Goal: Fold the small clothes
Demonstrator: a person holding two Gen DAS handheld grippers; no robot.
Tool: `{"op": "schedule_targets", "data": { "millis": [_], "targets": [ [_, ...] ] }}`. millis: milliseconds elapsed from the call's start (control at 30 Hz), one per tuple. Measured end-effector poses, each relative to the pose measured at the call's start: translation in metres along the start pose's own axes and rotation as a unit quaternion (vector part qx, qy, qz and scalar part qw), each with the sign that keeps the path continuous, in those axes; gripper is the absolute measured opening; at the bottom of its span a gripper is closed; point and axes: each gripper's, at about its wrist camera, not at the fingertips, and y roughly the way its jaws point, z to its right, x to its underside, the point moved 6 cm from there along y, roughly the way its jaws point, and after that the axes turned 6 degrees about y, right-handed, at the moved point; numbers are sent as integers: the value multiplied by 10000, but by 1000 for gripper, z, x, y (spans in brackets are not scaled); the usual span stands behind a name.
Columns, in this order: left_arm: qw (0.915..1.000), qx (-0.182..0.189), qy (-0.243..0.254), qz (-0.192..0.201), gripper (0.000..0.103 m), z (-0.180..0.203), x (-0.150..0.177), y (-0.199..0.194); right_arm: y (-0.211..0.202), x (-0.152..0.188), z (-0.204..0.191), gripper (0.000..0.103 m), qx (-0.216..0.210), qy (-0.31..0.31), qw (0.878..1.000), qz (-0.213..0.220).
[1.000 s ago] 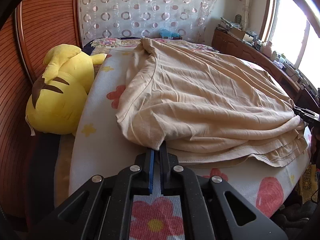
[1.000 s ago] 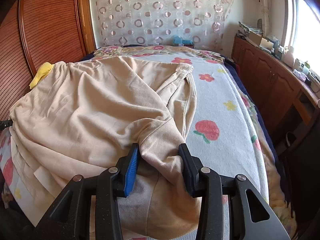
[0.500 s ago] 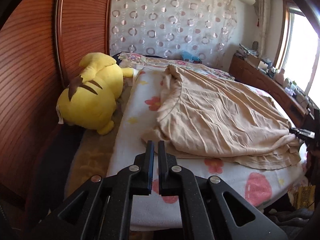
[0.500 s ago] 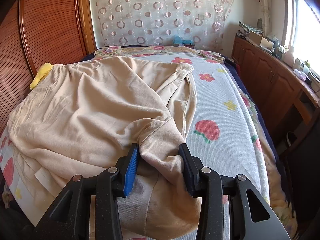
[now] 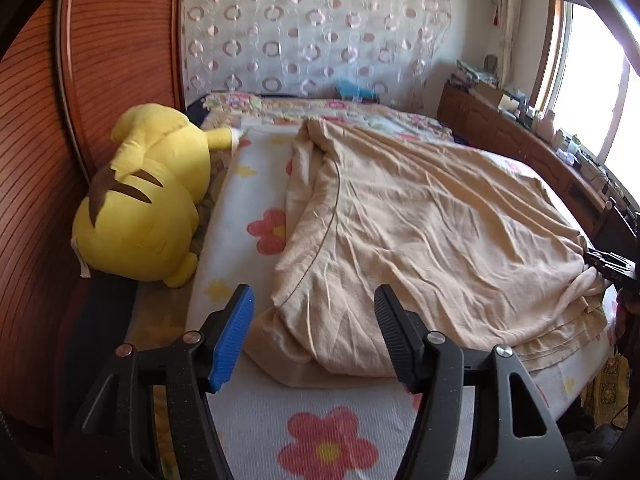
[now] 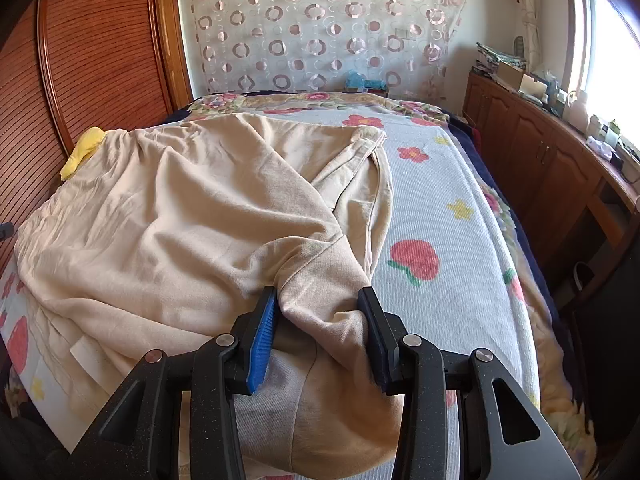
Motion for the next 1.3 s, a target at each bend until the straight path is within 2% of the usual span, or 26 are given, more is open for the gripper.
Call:
{"op": "schedule_targets", "data": {
  "millis": [133,300,767,867,967,1000,1033,1067,1133,1200,1300],
  "targets": [
    [9997,-58,-10,-237,64,-1,2,16,0,0,0,42,-2,-3,10000,2],
    [9993,-139,56,-335,64,1,5,23,-1,0,0,42,-10,7,10000,3],
    [9990,-216,148,-366,66,-1,10,31,-2,0,1,42,-25,11,10000,6],
    [9989,-250,198,-337,66,0,10,31,-4,-1,0,50,-215,56,9998,-21],
    [9989,-222,221,-347,66,2,11,31,-16,-2,4,52,-299,172,9993,144],
    [9988,-202,272,-348,58,3,11,30,-20,-1,7,52,-289,238,9992,165],
    [9989,-107,319,-333,45,6,11,29,-25,1,10,52,-320,281,9989,186],
    [9988,-32,347,-341,39,9,11,27,-30,2,13,52,-316,307,9988,228],
    [9984,96,383,-404,16,14,11,26,-38,8,19,52,-279,339,9987,244],
    [9983,198,369,-411,9,19,9,24,-42,15,23,53,-385,423,9982,166],
    [9984,360,422,-127,8,34,-3,13,-43,22,23,53,-444,456,9979,68]
  ]
}}
